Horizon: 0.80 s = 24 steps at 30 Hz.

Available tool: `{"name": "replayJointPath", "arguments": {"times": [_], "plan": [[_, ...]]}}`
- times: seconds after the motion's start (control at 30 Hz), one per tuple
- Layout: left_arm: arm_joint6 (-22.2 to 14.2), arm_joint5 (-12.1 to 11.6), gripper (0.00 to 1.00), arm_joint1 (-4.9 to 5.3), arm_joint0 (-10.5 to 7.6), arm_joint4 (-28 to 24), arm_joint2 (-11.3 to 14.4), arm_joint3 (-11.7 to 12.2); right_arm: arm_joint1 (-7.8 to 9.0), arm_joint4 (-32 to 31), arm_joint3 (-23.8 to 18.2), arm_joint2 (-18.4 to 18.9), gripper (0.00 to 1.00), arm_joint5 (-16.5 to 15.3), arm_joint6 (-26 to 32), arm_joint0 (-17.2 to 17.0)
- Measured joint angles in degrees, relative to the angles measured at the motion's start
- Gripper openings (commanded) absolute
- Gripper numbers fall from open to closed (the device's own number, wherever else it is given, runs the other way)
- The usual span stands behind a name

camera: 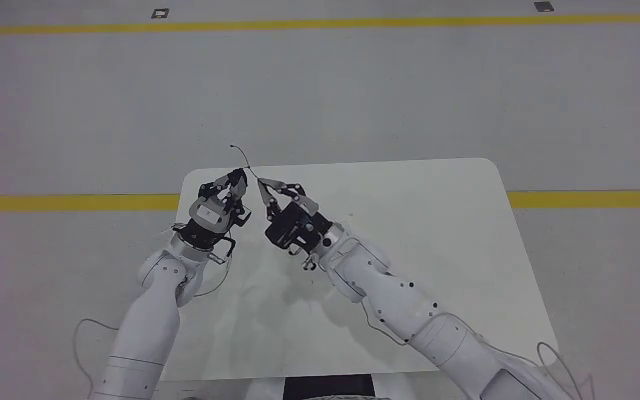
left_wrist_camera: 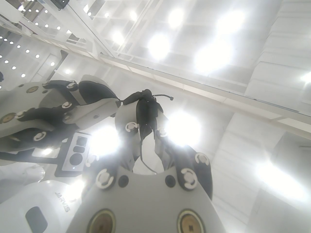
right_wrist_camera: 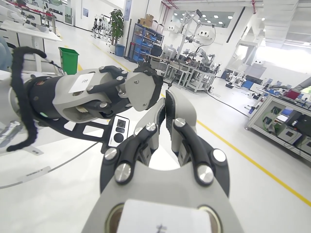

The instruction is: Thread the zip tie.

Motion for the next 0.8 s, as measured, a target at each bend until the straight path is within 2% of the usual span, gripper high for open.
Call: {"name": "replayJointPath", "arguments": {"times": [0.8], "plan": [[0.00,0.00,0.00,0.00,0.00,0.00,0.00,0.00,3.94,0.00,-1.75,-0.02,0.00,0.80,2.43,-1.57]]}}
